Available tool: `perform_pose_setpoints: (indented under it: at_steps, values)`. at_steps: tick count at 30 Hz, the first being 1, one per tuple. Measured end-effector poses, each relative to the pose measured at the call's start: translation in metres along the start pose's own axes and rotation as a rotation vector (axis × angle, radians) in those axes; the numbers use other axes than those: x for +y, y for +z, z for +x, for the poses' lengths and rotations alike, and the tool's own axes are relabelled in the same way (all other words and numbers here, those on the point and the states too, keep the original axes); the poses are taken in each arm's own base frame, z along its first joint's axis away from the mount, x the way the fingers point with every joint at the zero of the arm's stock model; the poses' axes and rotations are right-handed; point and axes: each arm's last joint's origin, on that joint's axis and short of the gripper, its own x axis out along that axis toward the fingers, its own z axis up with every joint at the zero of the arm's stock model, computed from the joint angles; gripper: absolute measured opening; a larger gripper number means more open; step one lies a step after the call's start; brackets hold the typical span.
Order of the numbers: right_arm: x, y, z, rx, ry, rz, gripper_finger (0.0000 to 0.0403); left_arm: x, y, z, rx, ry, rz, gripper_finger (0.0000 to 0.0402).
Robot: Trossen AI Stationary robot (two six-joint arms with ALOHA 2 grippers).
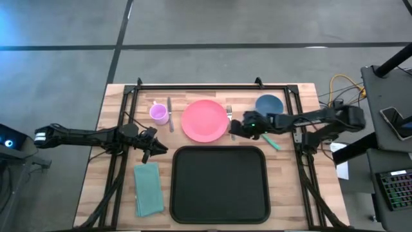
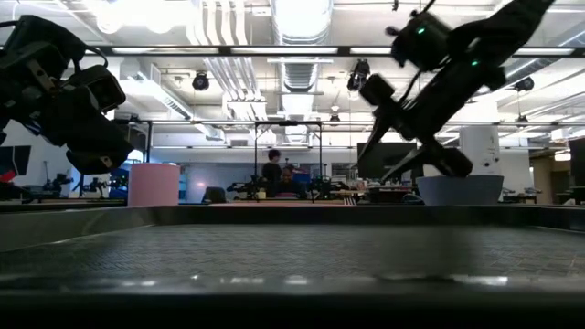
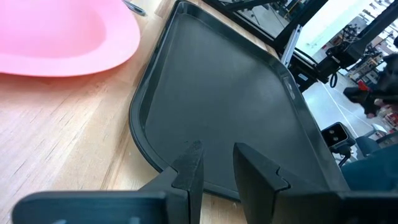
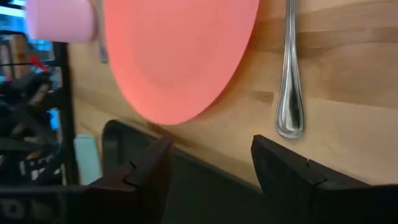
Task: Set up tray
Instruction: Put the pink plate on the center of the black tray
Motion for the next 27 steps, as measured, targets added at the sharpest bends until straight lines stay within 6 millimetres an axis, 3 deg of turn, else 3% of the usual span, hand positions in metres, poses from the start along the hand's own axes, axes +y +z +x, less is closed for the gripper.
perform_pose_setpoints:
  at_steps: [11, 27]
  values:
    - [0.009, 0.009, 0.058, 0.047, -0.104, 0.037, 0.0188, 0.000, 0.000, 0.000, 0.000, 0.000, 0.000, 0.0068]
    - [0.016, 0.047, 0.092, -0.009, -0.134, 0.087, 0.0186, 0.000, 0.000, 0.000, 0.000, 0.000, 0.000, 0.0068]
